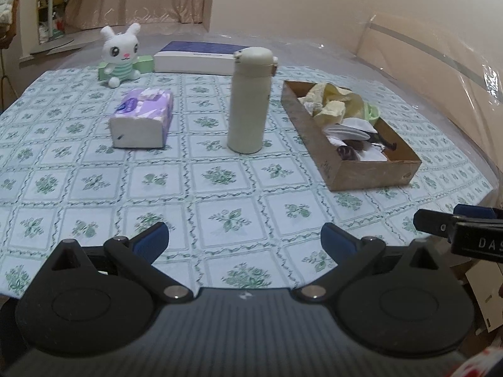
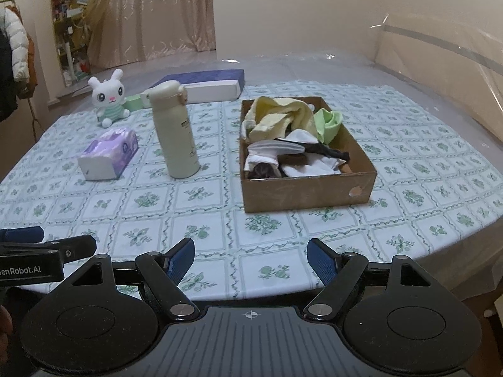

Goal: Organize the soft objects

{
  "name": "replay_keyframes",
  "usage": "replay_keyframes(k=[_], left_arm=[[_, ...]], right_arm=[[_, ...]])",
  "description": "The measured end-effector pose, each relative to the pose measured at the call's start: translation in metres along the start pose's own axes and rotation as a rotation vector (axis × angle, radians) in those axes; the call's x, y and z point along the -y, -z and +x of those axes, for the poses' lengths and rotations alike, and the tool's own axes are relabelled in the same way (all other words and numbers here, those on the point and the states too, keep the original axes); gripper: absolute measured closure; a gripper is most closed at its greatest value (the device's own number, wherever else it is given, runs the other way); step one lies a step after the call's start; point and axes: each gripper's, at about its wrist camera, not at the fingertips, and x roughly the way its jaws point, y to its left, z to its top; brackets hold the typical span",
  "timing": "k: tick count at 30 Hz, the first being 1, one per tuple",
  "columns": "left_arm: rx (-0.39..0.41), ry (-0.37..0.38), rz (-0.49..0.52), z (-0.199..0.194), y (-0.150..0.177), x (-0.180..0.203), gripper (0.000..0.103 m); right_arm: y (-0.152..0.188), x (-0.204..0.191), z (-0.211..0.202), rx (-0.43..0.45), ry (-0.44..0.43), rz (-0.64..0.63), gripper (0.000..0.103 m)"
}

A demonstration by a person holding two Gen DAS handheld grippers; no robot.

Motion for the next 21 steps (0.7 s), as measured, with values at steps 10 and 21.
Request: replay_keyframes(k=[10, 21], left_arm=[[-0.007, -0.020, -0.025, -0.002, 0.003, -0.008, 0.001], [-0.012, -0.017, -0.021, 0.000, 0.003, -0.007, 0.001]], right_arm=[[0.003, -0.020, 0.005, -0.018, -0.028, -0.036, 0.025], [0.002, -0.019, 0.007, -0.018, -0.031, -0.025, 0.025]])
